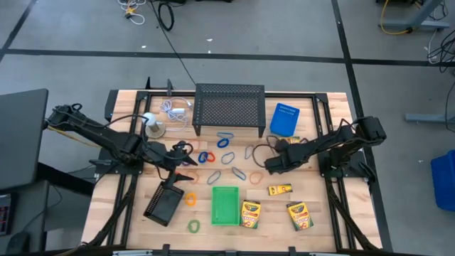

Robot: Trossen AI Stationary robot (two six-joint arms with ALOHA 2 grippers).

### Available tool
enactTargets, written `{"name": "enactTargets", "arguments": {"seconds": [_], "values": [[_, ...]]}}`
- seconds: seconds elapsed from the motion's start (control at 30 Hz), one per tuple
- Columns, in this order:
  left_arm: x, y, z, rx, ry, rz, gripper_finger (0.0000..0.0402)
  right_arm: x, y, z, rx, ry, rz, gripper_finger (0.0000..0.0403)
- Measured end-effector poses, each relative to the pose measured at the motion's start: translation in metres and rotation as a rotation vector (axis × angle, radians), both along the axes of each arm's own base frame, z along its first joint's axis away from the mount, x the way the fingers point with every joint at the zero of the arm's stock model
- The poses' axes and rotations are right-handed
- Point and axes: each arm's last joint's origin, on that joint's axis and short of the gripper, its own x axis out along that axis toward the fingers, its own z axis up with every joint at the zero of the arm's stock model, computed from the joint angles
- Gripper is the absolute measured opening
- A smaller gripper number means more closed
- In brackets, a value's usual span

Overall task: Pick & Place Office Desk Supplies
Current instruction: Put the crayon box into the green bin

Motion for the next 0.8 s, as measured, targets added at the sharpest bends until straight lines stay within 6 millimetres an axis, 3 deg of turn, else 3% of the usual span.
{"name": "enactTargets", "arguments": {"seconds": [0.13, 0.27, 0.37, 0.63, 0.8], "values": [[0.000, 0.000, 0.000, 0.004, 0.000, -0.002, 0.0283, 0.019, 0.002, 0.016, 0.088, -0.077, 0.047, 0.0000], [0.000, 0.000, 0.000, 0.005, 0.000, -0.005, 0.0283, 0.030, 0.000, 0.014, 0.186, -0.143, 0.118, 0.0011], [0.000, -0.001, 0.000, -0.006, 0.004, -0.029, 0.0283, 0.032, -0.007, 0.012, 0.218, -0.157, 0.102, 0.0047], [0.000, -0.001, 0.000, 0.004, 0.003, -0.043, 0.0283, 0.034, -0.027, 0.012, 0.224, -0.157, 0.054, 0.0191], [0.000, -0.001, 0.000, 0.013, 0.001, -0.048, 0.0283, 0.034, -0.036, 0.012, 0.215, -0.156, 0.030, 0.0224]]}}
